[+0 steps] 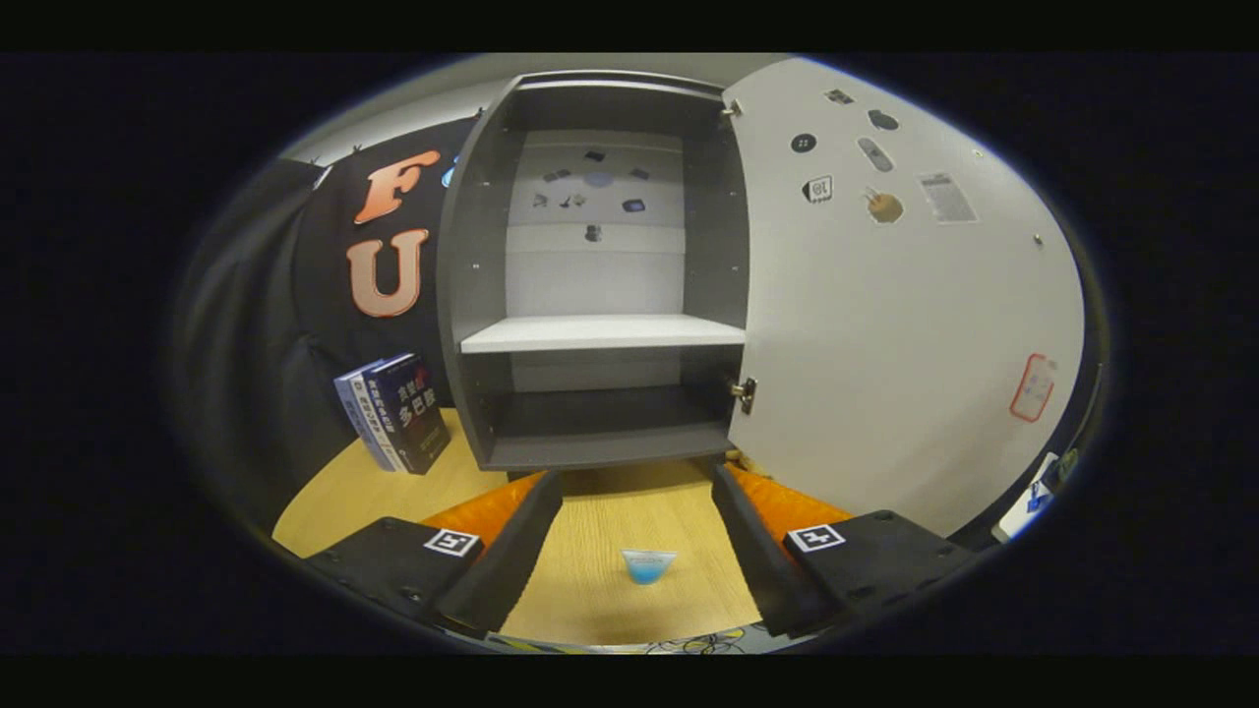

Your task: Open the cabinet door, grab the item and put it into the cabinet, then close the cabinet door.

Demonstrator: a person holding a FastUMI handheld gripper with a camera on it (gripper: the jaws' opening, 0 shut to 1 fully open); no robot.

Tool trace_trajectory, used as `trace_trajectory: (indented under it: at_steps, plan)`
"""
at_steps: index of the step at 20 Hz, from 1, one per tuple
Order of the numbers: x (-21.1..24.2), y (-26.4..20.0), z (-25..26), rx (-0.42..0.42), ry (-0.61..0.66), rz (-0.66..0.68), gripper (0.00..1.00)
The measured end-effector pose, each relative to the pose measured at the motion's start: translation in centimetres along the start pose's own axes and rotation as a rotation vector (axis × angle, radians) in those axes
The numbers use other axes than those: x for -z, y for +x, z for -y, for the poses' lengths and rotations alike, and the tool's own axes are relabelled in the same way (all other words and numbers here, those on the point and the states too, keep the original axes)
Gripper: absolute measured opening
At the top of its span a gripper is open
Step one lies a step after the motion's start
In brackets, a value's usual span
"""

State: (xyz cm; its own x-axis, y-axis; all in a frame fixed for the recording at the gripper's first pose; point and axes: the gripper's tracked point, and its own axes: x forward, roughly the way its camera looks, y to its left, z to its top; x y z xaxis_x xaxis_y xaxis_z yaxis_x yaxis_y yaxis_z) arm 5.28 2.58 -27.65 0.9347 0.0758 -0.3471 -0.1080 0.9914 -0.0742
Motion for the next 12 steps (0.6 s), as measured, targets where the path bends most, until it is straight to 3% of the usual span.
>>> trace_trajectory:
  at_steps: [12]
  plan:
    - [11.3, 6.2, 3.1, 0.078, 0.053, -0.191, 0.98]
